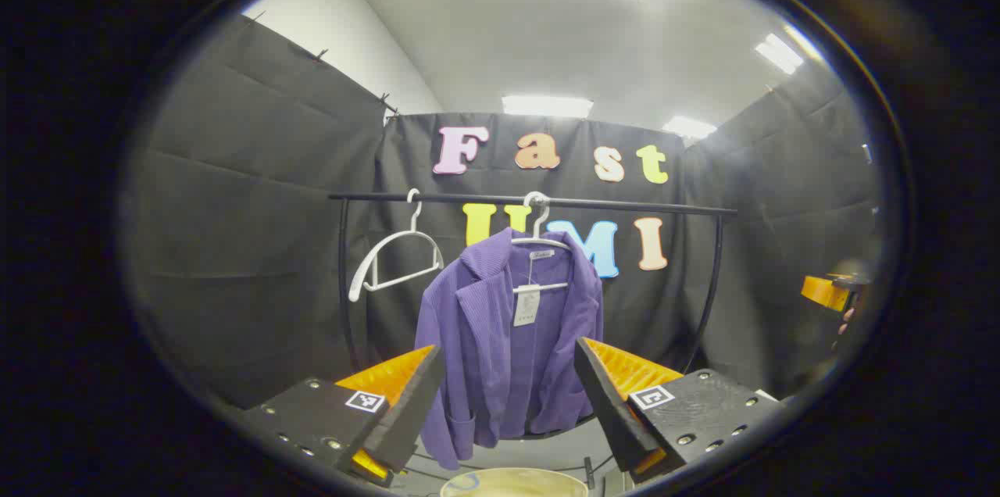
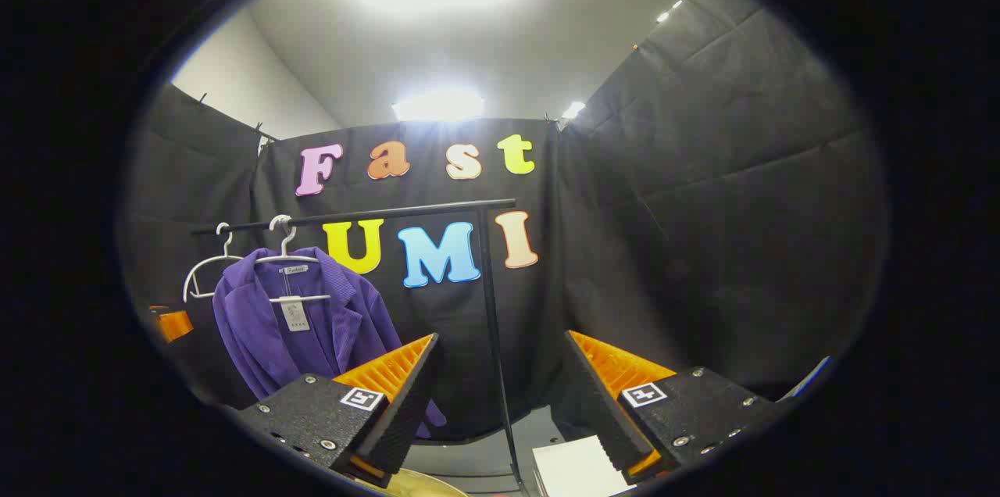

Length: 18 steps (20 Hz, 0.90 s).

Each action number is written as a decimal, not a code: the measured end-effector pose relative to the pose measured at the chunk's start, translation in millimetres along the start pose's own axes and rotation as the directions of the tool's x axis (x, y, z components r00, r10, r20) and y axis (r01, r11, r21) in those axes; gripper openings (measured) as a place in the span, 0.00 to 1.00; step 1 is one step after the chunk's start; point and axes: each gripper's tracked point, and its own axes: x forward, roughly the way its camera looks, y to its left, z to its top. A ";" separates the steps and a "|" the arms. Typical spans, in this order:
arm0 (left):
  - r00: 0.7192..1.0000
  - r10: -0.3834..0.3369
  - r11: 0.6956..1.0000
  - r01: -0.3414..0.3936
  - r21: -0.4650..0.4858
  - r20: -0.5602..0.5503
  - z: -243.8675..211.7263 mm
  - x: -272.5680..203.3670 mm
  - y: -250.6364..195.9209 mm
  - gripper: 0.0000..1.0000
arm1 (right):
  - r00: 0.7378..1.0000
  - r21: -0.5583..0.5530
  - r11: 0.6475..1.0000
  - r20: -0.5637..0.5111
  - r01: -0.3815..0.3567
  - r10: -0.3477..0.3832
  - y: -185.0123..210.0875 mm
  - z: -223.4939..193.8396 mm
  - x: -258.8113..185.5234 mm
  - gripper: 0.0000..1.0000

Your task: Grasp the clothes on the hanger with both hands and then place them into the laundry hamper below.

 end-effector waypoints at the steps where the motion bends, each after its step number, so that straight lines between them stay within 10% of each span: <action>1: 1.000 -0.001 1.000 0.001 0.001 -0.004 -1.4 0.3 0.8 1.00 | 1.000 -0.007 1.000 -0.002 0.001 -0.001 2.8 -1.1 -0.7 0.95; 18: 0.998 0.001 1.000 -0.001 0.000 -0.060 -23.1 -7.8 7.9 1.00 | 0.993 -0.021 0.994 -0.047 -0.107 0.106 61.3 -19.2 -10.8 0.95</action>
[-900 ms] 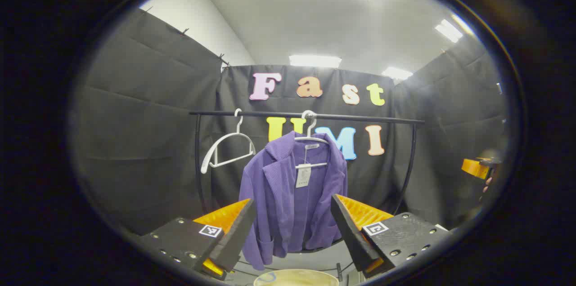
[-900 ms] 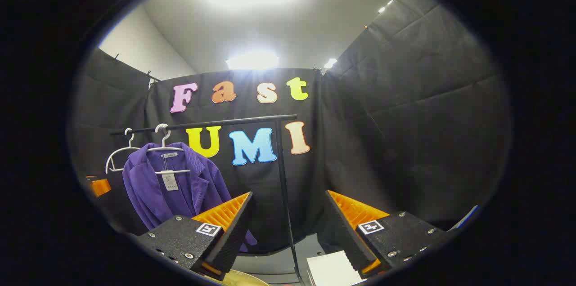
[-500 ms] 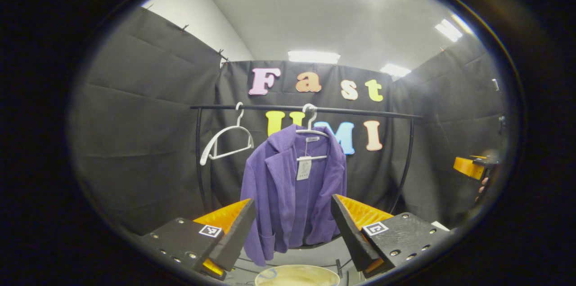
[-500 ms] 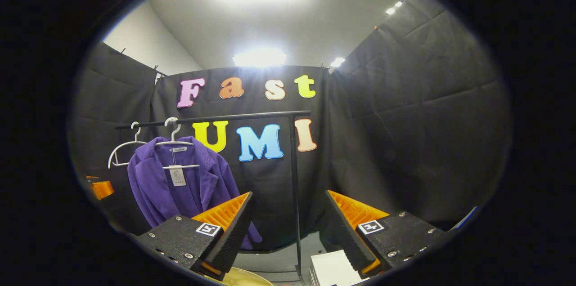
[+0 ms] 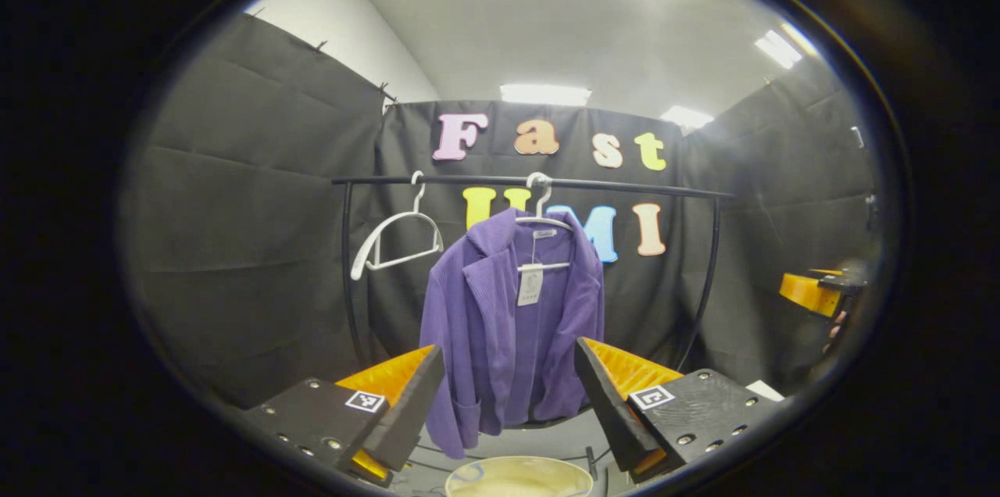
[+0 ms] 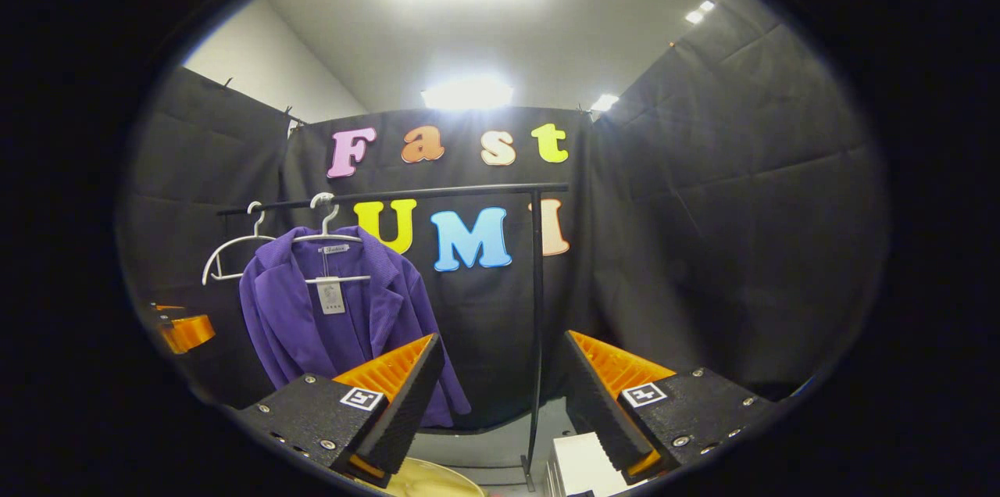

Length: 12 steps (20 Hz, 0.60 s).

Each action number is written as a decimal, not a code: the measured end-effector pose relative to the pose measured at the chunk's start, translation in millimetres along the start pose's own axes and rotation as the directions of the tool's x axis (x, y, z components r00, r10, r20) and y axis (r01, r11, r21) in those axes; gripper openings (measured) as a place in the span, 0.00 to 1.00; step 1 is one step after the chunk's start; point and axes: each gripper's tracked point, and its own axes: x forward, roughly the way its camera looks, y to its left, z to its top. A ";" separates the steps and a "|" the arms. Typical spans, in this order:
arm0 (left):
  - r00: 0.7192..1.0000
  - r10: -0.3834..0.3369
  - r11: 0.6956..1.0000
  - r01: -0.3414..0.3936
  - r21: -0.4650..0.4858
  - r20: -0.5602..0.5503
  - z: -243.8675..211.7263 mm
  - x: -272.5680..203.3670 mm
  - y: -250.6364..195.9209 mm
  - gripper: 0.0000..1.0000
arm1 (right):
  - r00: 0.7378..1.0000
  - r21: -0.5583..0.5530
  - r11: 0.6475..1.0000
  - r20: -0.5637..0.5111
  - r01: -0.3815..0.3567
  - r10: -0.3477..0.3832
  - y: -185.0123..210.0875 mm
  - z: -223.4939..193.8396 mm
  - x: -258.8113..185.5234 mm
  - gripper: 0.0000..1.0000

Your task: Grasp the clothes on the hanger with both hands and then place them into the laundry hamper below.

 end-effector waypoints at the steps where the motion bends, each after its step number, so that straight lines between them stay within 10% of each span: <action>1: 1.000 0.003 1.000 -0.003 -0.006 -0.005 -1.8 3.3 1.1 1.00 | 1.000 0.000 1.000 0.001 -0.006 0.006 2.8 0.1 0.6 0.95; 12: 0.994 0.055 0.989 -0.067 -0.135 -0.091 -5.0 43.3 17.2 1.00 | 0.982 0.034 0.982 -0.032 -0.183 0.184 96.5 29.7 57.7 0.95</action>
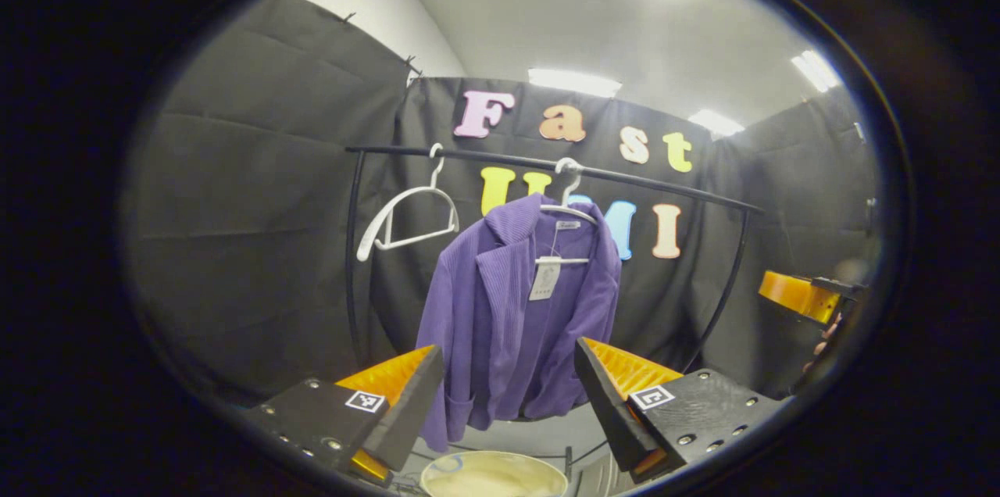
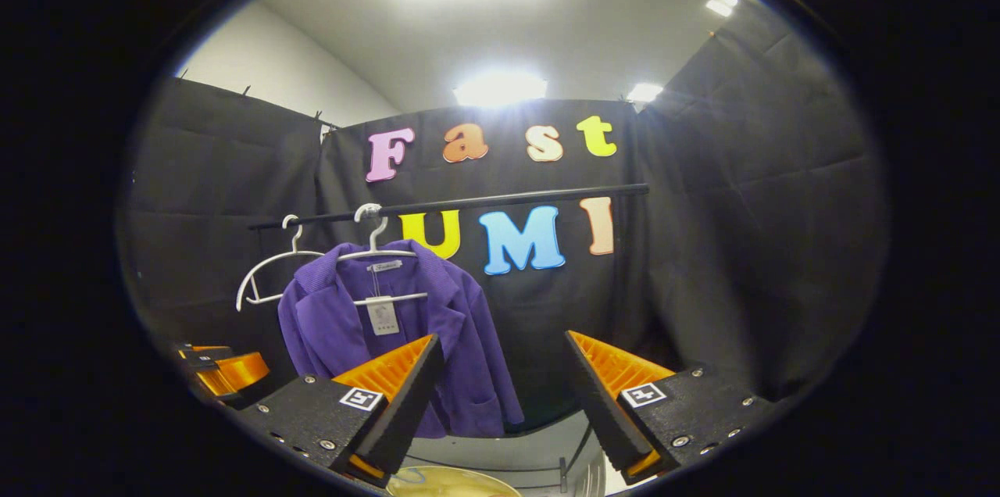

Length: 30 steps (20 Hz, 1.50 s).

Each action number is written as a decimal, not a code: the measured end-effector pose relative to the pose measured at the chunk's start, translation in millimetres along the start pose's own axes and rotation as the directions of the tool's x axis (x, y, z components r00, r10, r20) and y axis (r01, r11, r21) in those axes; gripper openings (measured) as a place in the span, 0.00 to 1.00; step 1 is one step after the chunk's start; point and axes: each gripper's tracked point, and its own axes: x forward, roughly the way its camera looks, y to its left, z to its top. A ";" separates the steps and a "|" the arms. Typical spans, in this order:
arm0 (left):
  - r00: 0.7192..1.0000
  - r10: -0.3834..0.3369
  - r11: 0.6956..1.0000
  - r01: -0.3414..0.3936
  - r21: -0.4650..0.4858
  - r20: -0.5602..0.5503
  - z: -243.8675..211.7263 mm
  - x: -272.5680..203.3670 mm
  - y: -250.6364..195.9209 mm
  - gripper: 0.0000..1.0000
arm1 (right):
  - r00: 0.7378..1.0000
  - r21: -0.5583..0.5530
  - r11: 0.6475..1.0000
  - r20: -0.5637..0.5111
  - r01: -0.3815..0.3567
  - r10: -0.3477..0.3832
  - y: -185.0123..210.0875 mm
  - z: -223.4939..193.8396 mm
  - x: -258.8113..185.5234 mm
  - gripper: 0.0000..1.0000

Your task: Grasp the clothes on the hanger with both hands and then place them into the laundry hamper below.

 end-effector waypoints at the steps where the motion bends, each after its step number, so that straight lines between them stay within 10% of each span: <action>1: 1.000 0.012 1.000 -0.012 -0.011 -0.005 1.3 8.5 1.8 1.00 | 1.000 -0.012 1.000 -0.006 -0.012 0.011 4.9 2.3 12.0 0.95; 23: 0.959 0.282 0.956 -0.282 -0.076 -0.008 -7.9 219.6 -10.0 1.00 | 0.969 0.004 0.982 -0.159 -0.189 0.187 67.0 -96.7 277.6 0.95; 30: 0.924 0.382 0.924 -0.382 -0.006 -0.013 -15.2 231.6 0.6 0.77 | 0.968 0.073 0.974 -0.118 -0.215 0.222 73.1 -99.8 300.6 0.94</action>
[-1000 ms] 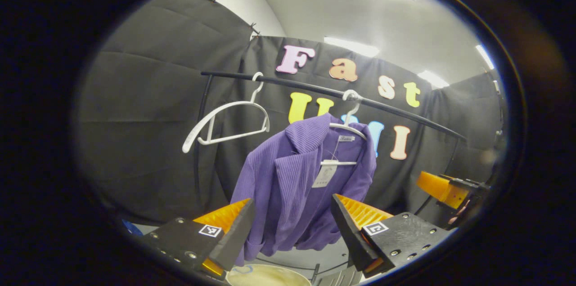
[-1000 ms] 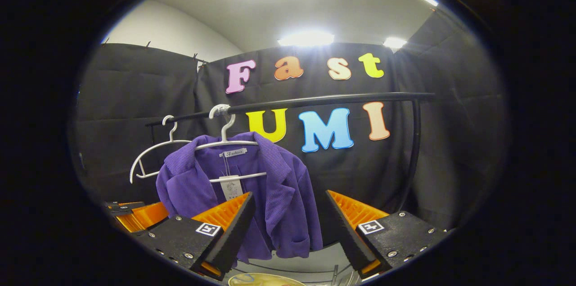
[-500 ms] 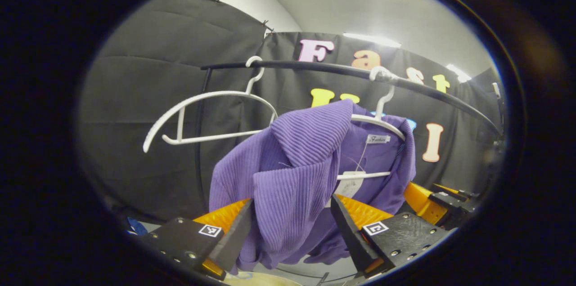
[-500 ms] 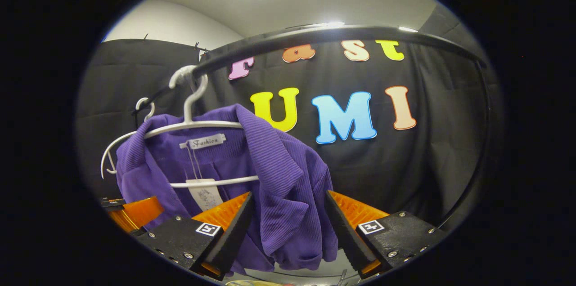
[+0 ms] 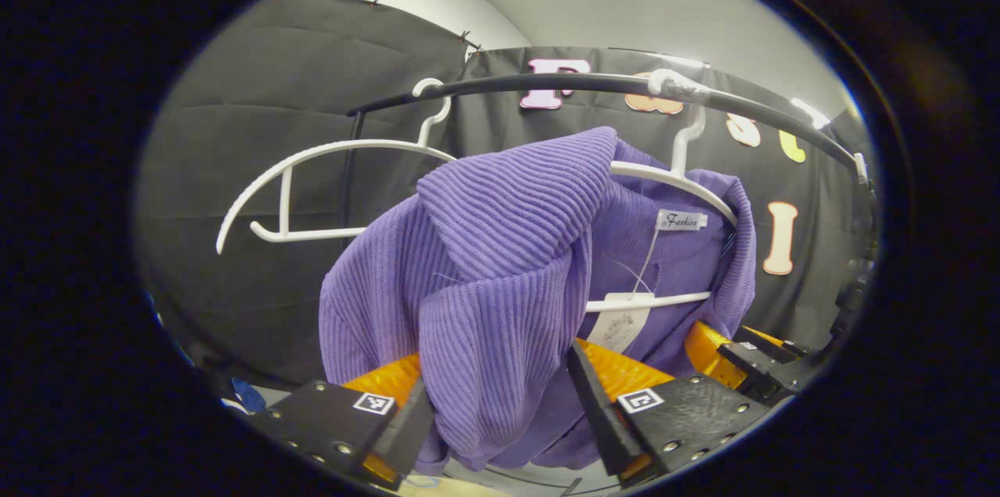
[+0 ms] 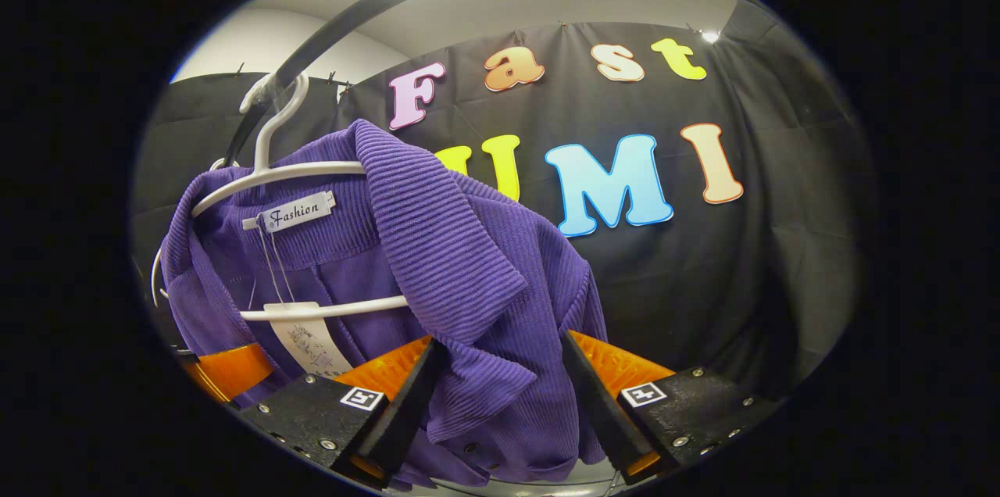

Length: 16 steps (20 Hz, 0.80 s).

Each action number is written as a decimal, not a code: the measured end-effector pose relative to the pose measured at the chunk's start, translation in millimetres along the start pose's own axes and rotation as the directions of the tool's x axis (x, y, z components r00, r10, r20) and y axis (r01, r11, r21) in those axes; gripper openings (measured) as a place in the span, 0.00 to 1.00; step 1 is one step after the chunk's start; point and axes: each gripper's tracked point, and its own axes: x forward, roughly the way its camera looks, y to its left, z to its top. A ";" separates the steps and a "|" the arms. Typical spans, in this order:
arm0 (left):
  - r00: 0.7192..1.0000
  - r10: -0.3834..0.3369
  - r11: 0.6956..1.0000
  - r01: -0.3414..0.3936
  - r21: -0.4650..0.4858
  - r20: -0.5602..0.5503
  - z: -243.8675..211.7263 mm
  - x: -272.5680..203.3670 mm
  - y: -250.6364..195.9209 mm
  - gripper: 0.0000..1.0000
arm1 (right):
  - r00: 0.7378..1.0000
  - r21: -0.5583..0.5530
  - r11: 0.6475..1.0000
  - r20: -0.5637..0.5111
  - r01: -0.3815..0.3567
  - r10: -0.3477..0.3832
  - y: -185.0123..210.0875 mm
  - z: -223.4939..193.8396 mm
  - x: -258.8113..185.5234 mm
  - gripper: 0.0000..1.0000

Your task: Grasp the clothes on the hanger with both hands and then place them into the laundry hamper below.

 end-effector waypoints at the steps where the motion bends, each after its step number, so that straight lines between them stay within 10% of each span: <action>1: 1.000 0.000 1.000 0.000 -0.001 -0.007 -2.0 -0.5 -2.7 0.70 | 1.000 -0.002 1.000 0.005 -0.006 0.006 -0.6 -0.1 2.3 0.91; 4: 1.000 -0.018 1.000 0.018 -0.002 -0.011 -2.5 13.3 -15.6 0.70 | 0.998 -0.012 0.999 0.019 -0.052 0.052 4.1 6.0 16.7 0.75; 6: 1.000 -0.020 1.000 0.020 0.001 0.012 2.9 8.2 -15.7 0.20 | 0.997 -0.011 0.997 0.020 -0.079 0.079 5.8 5.3 20.6 0.52; 8: 0.999 -0.019 1.000 0.019 0.008 0.033 6.6 -14.4 -10.7 0.25 | 0.995 0.000 0.995 0.020 -0.096 0.096 2.4 5.4 19.4 0.29; 9: 0.999 -0.032 0.999 0.033 -0.006 0.042 7.1 -8.9 -12.6 0.10 | 0.993 0.011 0.993 0.019 -0.115 0.115 2.0 6.5 19.2 0.15; 16: 0.989 -0.131 0.991 0.133 -0.025 0.074 19.3 -32.5 -16.6 0.01 | 0.975 0.079 0.972 -0.004 -0.221 0.222 4.5 5.8 4.1 0.00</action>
